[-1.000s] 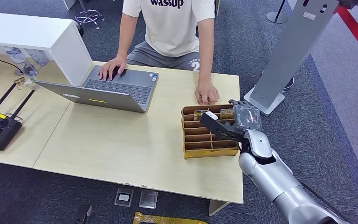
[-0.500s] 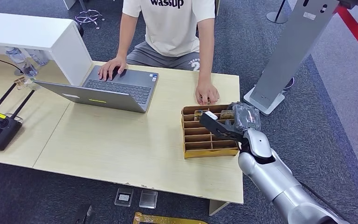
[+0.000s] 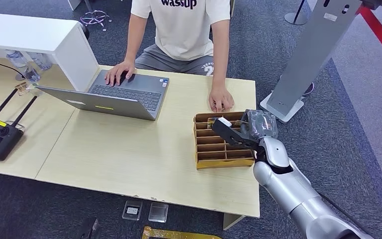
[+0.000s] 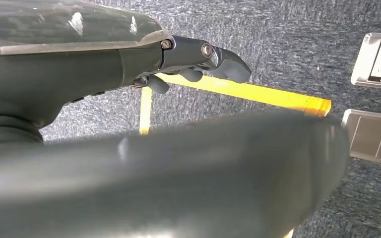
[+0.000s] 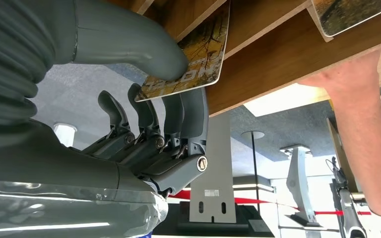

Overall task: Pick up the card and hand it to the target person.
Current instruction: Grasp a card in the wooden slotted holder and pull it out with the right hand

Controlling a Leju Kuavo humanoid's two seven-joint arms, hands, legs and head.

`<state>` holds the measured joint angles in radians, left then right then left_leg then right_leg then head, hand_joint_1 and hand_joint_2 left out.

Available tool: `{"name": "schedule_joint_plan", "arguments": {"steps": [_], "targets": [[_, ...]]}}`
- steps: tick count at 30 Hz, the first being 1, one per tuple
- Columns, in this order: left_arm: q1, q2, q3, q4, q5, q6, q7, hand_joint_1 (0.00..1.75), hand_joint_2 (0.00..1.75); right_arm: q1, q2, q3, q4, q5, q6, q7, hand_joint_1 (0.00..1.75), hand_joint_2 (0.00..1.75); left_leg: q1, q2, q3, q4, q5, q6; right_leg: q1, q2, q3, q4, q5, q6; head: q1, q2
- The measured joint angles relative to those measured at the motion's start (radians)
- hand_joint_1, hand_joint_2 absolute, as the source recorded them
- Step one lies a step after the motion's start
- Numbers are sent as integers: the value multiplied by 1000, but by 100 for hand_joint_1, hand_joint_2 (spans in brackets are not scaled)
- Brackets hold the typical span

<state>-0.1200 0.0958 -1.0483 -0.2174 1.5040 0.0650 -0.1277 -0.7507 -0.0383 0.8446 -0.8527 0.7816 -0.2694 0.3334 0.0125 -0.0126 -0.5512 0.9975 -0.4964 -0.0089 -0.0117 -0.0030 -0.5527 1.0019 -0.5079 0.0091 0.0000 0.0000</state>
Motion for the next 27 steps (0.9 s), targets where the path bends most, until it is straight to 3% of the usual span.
{"name": "schedule_joint_plan", "arguments": {"steps": [19,27], "targets": [[1,2,-3,0,7,-2,-21,0,175,0,0,-2,-6,-3,-4,0,143,175,0,0,0,0,0,0,0,0,0,0,0,0,0,0],[8,2,-3,0,21,-1,-18,0,175,1,-13,-7,-101,13,-7,41,143,175,0,0,0,0,0,0,0,0,0,0,0,0,0,0]]}}
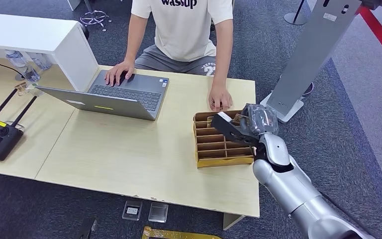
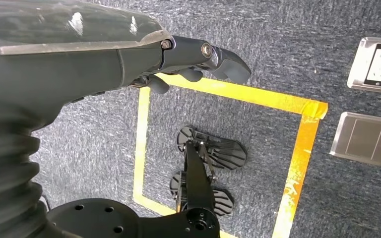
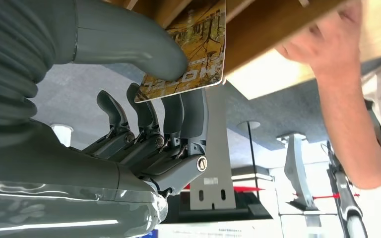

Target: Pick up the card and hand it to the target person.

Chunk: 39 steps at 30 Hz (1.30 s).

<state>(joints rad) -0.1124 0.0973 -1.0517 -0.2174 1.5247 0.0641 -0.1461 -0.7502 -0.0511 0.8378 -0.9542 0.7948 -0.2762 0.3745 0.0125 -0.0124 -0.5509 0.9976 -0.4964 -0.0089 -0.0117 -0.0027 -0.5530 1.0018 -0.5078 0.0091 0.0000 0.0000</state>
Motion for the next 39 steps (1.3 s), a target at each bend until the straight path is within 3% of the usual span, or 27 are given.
{"name": "schedule_joint_plan", "arguments": {"steps": [13,26,30,34,39], "targets": [[8,0,0,0,16,-2,-4,0,175,16,-28,-26,-338,25,-29,-16,143,175,0,0,0,0,0,0,0,0,0,0,0,0,-1,0],[-9,0,-1,0,-2,-3,16,0,175,26,-8,-22,-280,10,-179,-217,143,175,0,0,-1,0,0,0,0,0,0,0,0,0,0,0],[-14,0,-4,0,-4,-24,6,0,175,23,8,-20,-214,5,-197,-265,0,175,0,0,-1,0,0,0,0,0,0,0,0,0,0,0],[-15,0,-10,0,-11,-40,-4,0,0,25,17,-18,-170,-14,-199,-289,0,175,0,0,-1,0,0,0,0,0,0,0,0,0,0,0],[-12,0,-11,0,2,-26,-4,0,0,41,26,-26,-141,-167,-198,-372,0,175,0,0,-1,0,0,0,0,0,0,0,0,0,0,0]]}}
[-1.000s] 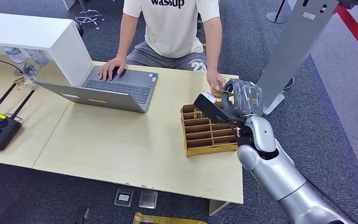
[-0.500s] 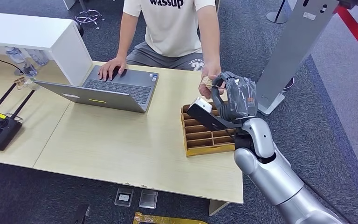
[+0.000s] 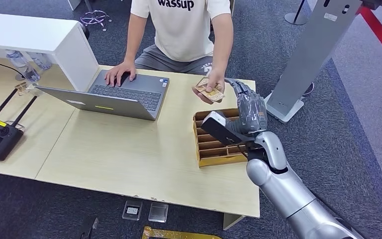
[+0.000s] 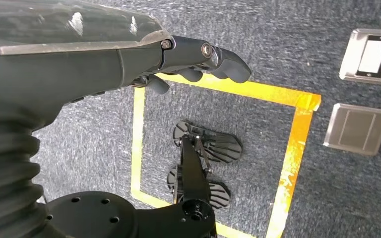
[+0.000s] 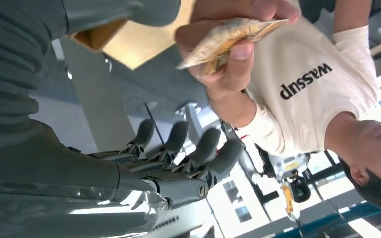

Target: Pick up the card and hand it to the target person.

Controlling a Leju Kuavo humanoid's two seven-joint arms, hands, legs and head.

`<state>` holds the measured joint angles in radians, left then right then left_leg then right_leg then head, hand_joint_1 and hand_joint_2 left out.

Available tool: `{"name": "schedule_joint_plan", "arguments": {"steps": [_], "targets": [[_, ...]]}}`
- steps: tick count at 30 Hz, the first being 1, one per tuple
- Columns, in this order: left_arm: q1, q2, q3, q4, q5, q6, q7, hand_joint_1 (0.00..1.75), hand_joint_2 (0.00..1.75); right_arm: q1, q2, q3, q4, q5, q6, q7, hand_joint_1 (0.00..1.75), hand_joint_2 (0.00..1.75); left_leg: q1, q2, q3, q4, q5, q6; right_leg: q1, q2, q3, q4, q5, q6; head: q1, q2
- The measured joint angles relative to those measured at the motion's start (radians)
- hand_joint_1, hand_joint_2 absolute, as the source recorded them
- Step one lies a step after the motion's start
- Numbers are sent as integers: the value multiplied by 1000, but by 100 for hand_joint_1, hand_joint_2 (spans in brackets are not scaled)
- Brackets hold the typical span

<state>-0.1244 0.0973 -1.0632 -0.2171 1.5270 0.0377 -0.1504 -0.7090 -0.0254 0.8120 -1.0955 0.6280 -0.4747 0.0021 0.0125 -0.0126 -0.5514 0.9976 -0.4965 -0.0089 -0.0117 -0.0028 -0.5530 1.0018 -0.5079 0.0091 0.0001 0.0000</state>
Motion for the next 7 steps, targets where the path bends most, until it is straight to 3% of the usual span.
{"name": "schedule_joint_plan", "arguments": {"steps": [7], "targets": [[13,0,0,0,16,10,-8,0,0,60,0,-34,-4,-223,2,-75,0,175,0,0,0,0,0,0,0,0,0,0,0,0,0,0]]}}
